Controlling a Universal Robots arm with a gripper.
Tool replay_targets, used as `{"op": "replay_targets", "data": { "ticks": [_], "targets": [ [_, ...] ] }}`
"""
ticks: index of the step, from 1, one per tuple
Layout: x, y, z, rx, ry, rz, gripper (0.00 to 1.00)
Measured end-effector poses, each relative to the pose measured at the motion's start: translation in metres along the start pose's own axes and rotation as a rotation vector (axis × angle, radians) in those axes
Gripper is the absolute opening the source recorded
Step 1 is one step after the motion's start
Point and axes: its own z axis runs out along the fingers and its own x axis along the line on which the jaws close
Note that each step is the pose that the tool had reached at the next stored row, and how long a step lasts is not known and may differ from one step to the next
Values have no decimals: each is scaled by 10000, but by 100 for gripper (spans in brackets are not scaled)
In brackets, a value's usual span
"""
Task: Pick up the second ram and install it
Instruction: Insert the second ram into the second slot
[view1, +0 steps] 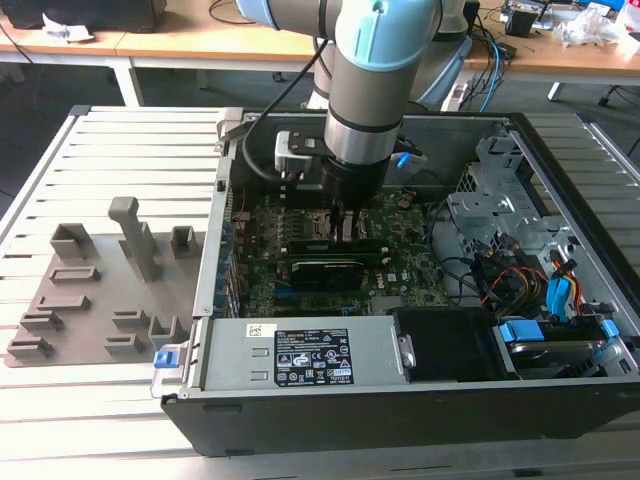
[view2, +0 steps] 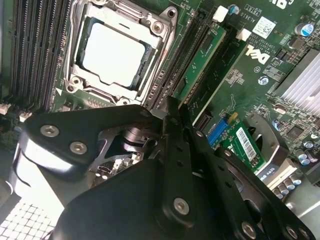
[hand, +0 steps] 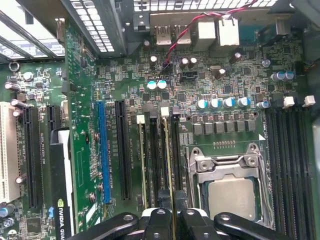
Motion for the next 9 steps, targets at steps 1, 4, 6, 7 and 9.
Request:
{"op": "replay_targets", "data": {
  "ticks": [1,4,6,7,9],
  "targets": [
    [0,0,1,0,-1,-1,14],
    [-1,0,2,0,-2,-1,14],
    [-1,0,3,0,-3,-1,14],
    [-1,0,3,0,-3,-1,14],
    [-1,0,3,1,-3,-1,14]
  ]
}}
